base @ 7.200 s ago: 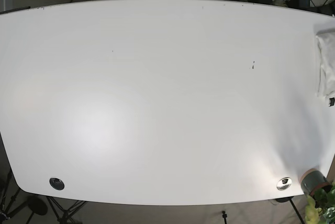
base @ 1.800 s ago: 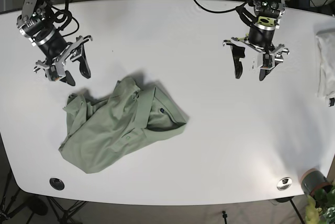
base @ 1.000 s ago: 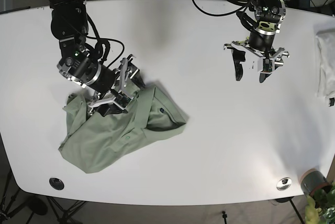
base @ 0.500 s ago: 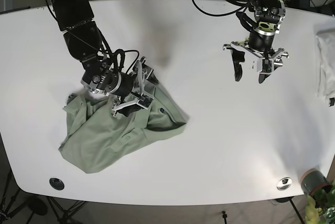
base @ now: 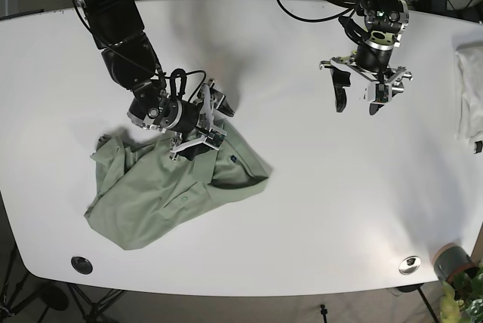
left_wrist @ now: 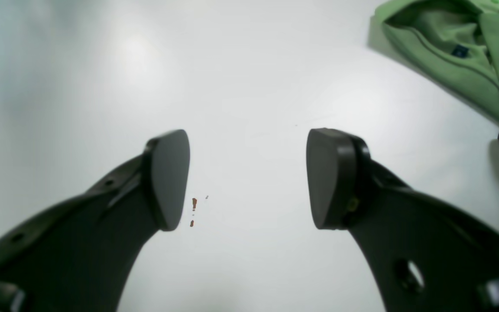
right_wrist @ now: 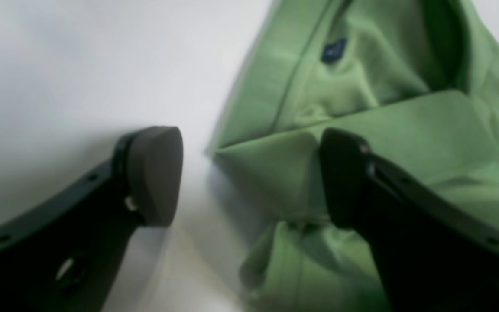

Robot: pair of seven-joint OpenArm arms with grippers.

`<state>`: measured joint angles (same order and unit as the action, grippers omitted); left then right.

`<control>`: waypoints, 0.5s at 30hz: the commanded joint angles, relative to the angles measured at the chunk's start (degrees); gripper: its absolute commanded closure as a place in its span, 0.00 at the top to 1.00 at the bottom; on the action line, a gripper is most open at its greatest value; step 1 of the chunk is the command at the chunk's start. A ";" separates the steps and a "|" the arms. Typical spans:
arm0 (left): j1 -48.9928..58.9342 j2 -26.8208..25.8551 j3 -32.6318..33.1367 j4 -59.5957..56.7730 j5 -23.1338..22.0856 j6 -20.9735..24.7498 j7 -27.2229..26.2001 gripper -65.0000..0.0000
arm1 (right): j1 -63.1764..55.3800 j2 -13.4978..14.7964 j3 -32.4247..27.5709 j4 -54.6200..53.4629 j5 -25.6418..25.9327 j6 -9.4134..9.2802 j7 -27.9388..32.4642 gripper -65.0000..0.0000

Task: Fold the T-shirt properly
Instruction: 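Reach the right gripper into the green shirt and grasp its fabric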

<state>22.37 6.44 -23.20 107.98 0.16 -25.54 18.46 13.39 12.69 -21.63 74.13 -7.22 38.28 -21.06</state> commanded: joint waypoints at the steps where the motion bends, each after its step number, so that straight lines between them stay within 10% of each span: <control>1: -0.26 -0.15 0.04 0.89 -0.65 0.09 -1.54 0.61 | 1.25 0.28 0.40 -1.03 0.59 -0.52 3.17 0.73; 15: -0.26 -0.15 0.12 0.81 -0.65 0.09 -1.54 0.61 | 5.12 1.51 0.40 -4.37 0.59 -0.61 6.42 0.73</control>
<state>22.35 6.46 -23.20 107.94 0.14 -25.52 18.44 16.67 13.52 -21.47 69.32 -7.27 37.93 -16.34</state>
